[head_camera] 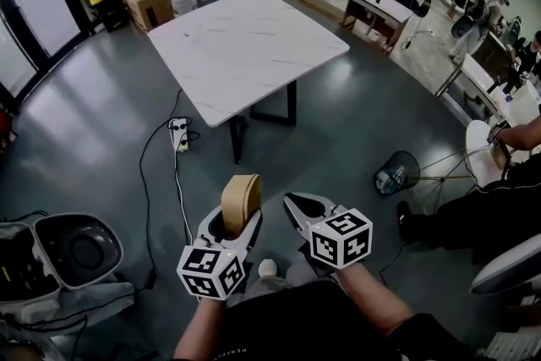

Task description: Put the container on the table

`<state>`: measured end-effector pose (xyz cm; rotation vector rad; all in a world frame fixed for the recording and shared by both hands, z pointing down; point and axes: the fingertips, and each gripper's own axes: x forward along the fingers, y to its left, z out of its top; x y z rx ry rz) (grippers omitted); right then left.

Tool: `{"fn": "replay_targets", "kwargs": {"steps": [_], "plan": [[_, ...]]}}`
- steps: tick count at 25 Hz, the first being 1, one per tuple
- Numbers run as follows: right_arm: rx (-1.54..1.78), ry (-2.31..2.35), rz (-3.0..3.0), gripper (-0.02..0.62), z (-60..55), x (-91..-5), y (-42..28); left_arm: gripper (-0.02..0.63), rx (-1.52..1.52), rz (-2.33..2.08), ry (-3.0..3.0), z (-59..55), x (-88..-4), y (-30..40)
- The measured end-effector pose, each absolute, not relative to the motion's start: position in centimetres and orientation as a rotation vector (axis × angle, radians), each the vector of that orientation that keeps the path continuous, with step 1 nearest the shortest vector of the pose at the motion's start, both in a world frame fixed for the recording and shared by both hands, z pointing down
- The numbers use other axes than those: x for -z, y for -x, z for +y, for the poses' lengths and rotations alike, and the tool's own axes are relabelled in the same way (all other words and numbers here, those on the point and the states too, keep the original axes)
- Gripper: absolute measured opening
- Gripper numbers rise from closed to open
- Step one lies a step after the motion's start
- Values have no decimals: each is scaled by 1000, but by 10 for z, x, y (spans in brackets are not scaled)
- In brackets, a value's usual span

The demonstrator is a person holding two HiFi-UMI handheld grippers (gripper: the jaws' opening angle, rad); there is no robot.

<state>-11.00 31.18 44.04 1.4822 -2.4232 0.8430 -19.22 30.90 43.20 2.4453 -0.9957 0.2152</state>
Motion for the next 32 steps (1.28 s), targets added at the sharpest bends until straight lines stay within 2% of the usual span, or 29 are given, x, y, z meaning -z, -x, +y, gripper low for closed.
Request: {"fn": "replay_targets", "kwargs": {"steps": [12,32], "plan": [[-841,-1553,-2399,-2,281,-438,83,253,-203,-943,-2457,275,-433,168],[-787,-1486,-2464,-2,166,-426,-25,253,-204,-1017,-2505,168,-410,59]]}}
